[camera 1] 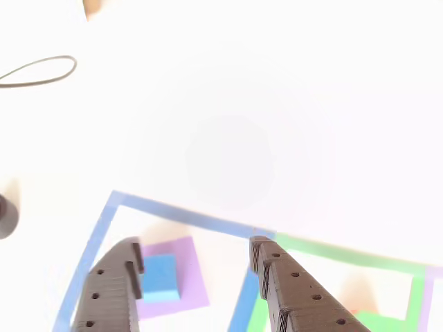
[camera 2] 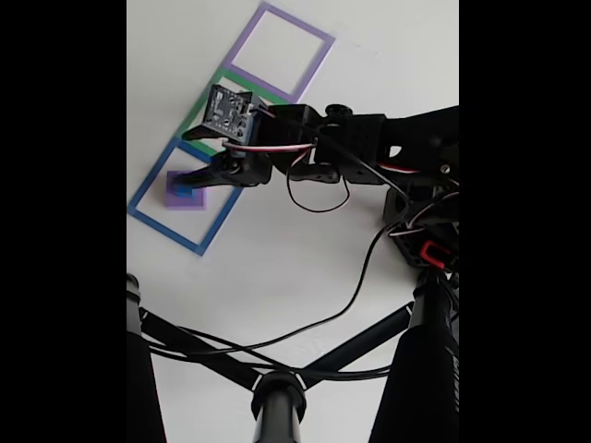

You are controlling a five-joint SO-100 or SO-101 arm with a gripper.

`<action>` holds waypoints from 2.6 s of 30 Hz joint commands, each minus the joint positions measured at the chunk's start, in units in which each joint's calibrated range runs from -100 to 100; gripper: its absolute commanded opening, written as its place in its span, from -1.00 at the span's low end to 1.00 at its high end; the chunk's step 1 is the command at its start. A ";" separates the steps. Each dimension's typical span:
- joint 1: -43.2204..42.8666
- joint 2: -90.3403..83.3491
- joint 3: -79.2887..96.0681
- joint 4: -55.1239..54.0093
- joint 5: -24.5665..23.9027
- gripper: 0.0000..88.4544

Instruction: Tower of hanoi

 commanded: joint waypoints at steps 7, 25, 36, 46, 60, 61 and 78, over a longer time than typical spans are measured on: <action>7.84 -4.90 -42.16 60.55 0.00 -1.00; 15.89 -1.75 -68.80 83.95 -4.56 -0.99; 22.70 -10.47 -41.34 68.08 0.00 -0.46; 24.43 -21.86 1.66 22.33 0.00 -0.20; 23.56 -1.67 26.93 -32.33 0.00 -0.20; 23.47 0.35 27.38 -35.16 0.00 -0.20; 21.36 26.75 28.56 -65.53 0.00 -0.23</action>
